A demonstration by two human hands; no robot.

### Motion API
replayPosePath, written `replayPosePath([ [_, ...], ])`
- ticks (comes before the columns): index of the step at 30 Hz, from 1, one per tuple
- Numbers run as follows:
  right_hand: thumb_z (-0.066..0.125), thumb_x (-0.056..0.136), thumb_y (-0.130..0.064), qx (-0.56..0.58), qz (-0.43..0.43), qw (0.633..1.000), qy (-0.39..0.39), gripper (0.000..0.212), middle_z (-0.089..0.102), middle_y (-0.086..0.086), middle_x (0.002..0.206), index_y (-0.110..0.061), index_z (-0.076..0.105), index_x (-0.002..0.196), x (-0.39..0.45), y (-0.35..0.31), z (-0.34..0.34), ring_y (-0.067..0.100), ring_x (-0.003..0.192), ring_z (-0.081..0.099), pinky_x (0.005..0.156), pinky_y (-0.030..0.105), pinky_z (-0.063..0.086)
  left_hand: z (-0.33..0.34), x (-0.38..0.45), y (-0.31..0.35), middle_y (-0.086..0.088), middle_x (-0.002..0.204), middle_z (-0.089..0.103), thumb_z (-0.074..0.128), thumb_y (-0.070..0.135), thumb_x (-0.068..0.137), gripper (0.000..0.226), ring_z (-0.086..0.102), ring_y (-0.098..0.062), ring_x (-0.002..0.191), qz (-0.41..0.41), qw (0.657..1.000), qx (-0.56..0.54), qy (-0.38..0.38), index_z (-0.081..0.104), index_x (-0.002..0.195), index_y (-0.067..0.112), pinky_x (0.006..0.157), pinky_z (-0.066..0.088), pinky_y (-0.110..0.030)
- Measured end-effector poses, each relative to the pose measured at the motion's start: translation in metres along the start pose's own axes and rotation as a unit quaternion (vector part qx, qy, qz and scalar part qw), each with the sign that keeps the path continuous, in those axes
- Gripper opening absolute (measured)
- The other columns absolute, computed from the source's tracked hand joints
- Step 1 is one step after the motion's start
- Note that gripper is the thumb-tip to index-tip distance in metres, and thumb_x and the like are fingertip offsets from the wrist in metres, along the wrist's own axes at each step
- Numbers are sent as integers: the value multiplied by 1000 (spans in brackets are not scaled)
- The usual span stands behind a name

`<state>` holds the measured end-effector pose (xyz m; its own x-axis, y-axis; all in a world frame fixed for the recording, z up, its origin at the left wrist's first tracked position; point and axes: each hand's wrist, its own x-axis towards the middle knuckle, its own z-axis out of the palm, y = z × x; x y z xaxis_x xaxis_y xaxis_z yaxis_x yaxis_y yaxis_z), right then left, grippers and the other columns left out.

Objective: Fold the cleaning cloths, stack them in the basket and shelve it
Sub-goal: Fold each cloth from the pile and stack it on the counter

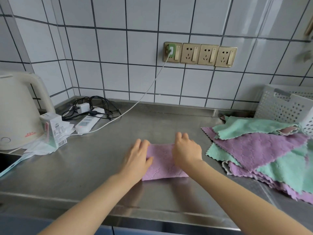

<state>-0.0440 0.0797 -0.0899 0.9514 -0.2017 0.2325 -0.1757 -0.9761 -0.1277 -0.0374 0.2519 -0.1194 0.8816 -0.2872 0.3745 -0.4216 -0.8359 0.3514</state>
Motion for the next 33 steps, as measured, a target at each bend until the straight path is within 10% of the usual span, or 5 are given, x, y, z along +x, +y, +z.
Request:
replayPosePath([
  [9,6,93,-58,56,-174,976,-116,68,6,-4,160,-24,11,151,-33,25,38,24,147,3,117,43,16,3,-7,-9,6,160,-5,25,59,94,71,-7,-9,146,-5,972,56,-229,8,152,21,117,0,-48],
  [17,-36,53,-67,37,-123,984,-122,119,-2,7,160,-8,1,151,-48,36,43,37,145,-3,119,46,6,-5,-8,-1,-2,147,40,56,31,91,70,42,-19,131,-107,966,-168,-162,19,149,17,100,34,-22],
  [20,-45,53,-65,7,-118,985,-123,124,10,17,157,-3,5,149,-41,40,60,39,144,4,118,50,7,-10,-2,6,7,125,54,69,8,78,80,58,-9,102,-232,865,-440,-74,26,144,23,82,45,-18],
  [24,-13,76,-54,9,-92,987,-133,89,33,19,140,-7,18,145,-36,39,48,44,135,24,116,51,11,-8,3,5,-13,120,59,70,-4,77,84,65,-22,91,-344,716,-607,-23,25,145,15,76,50,-33],
  [33,56,88,-18,395,16,911,-120,72,59,5,114,-22,18,149,5,0,5,27,105,61,93,37,49,-18,38,-45,-11,107,67,68,-12,74,64,68,-25,94,-284,761,-580,62,52,126,23,93,51,-45],
])
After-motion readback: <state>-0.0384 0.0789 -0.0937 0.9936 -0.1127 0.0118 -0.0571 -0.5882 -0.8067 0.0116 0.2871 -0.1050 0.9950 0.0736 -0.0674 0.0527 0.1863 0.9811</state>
